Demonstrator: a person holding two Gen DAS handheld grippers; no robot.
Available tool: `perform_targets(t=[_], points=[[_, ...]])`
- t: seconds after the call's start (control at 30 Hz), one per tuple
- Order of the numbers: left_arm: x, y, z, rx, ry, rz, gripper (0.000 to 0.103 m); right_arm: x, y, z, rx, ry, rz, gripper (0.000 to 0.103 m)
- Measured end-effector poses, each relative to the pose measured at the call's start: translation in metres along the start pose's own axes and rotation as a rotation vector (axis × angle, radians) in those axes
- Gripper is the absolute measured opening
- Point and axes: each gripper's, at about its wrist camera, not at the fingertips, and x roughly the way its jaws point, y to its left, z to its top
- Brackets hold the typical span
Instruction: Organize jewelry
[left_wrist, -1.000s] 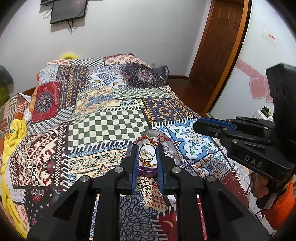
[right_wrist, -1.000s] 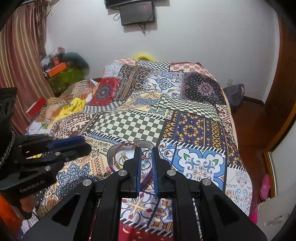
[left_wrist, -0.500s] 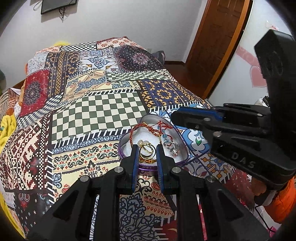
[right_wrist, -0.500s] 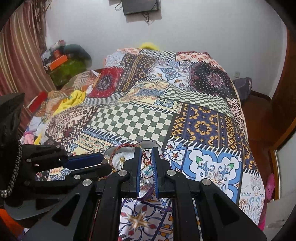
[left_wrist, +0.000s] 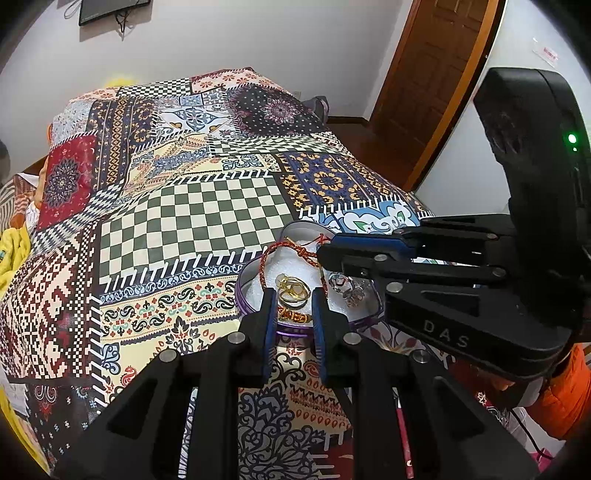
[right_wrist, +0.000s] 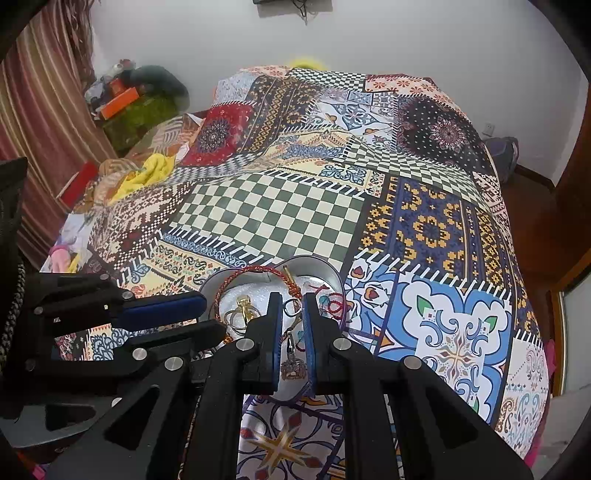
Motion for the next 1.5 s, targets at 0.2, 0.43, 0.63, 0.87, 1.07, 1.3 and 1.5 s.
perform_targets(t=[0.2, 0.43, 0.63, 0.87, 1.07, 1.3, 1.5], points=[[-0.01, 0.002, -0.001, -0.016, -0.021, 0.001, 0.017, -0.001, 0.0, 0.002, 0.007, 0.016, 0.006, 0.013], [-0.032, 0.007, 0.001, -0.034, -0.062, 0.032, 0.017, -0.02, 0.006, 0.002, -0.01, -0.035, -0.044, 0.032], [-0.064, 0.008, 0.007, -0.06, -0.134, 0.08, 0.017, -0.057, 0.016, 0.005, -0.03, -0.128, -0.102, 0.032], [-0.131, -0.009, 0.016, -0.067, -0.277, 0.123, 0.017, -0.123, 0.034, 0.002, -0.044, -0.299, -0.159, 0.032], [-0.214, -0.054, 0.01, -0.006, -0.497, 0.177, 0.018, -0.208, 0.054, -0.013, -0.03, -0.528, -0.176, 0.032], [-0.284, -0.103, -0.019, 0.062, -0.717, 0.23, 0.049, -0.286, 0.081, -0.047, -0.05, -0.772, -0.223, 0.033], [-0.308, -0.118, -0.045, 0.033, -0.794, 0.273, 0.087, -0.31, 0.099, -0.073, -0.037, -0.894, -0.32, 0.068]])
